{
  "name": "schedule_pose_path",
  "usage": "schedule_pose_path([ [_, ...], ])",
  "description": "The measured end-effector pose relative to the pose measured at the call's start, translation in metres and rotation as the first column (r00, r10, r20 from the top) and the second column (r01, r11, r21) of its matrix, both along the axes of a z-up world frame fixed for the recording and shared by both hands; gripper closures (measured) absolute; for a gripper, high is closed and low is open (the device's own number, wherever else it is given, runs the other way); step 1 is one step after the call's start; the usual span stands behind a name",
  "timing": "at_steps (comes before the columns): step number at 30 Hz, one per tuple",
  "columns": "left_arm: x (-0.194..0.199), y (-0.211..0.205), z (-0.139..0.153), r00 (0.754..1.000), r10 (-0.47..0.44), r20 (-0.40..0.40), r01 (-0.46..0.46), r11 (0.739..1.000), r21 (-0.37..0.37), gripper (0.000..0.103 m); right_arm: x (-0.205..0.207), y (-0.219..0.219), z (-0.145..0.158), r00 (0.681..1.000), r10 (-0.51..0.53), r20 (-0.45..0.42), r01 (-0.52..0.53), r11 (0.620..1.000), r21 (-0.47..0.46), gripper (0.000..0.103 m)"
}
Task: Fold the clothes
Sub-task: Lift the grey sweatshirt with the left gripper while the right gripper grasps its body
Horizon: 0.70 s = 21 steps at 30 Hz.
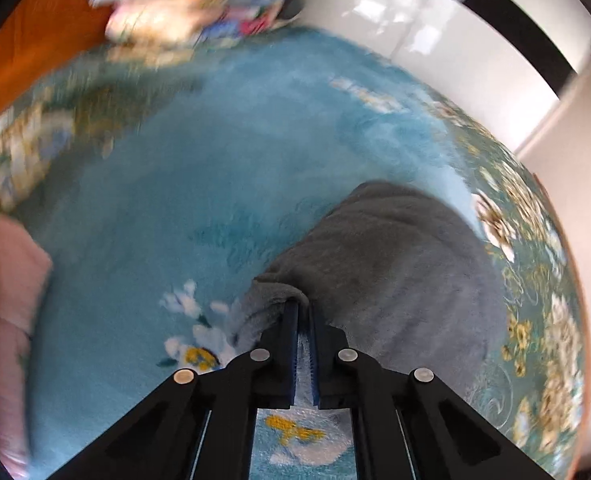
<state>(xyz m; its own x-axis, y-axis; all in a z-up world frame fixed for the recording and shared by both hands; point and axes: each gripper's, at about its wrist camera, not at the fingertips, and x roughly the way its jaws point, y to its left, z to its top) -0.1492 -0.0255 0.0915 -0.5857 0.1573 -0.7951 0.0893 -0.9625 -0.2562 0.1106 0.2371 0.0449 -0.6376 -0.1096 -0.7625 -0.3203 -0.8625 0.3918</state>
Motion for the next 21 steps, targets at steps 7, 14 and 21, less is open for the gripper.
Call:
schedule_pose_path([
  [7, 0.062, 0.068, 0.149, 0.942, -0.229, -0.245, 0.235, 0.972, -0.004, 0.100, 0.004, 0.010, 0.004, 1.000, -0.017, -0.022, 0.016, 0.999, -0.041, 0.000],
  [14, 0.151, 0.119, 0.280, 0.764, -0.390, -0.513, 0.440, 0.898, -0.027, 0.100, 0.024, 0.036, 0.025, 0.992, -0.078, -0.094, 0.072, 0.995, -0.064, 0.000],
  [21, 0.182, 0.093, 0.241, 0.784, -0.416, -0.460, 0.431, 0.899, -0.079, 0.099, 0.061, 0.092, 0.043, 0.950, -0.258, -0.176, 0.239, 0.964, -0.120, 0.000],
])
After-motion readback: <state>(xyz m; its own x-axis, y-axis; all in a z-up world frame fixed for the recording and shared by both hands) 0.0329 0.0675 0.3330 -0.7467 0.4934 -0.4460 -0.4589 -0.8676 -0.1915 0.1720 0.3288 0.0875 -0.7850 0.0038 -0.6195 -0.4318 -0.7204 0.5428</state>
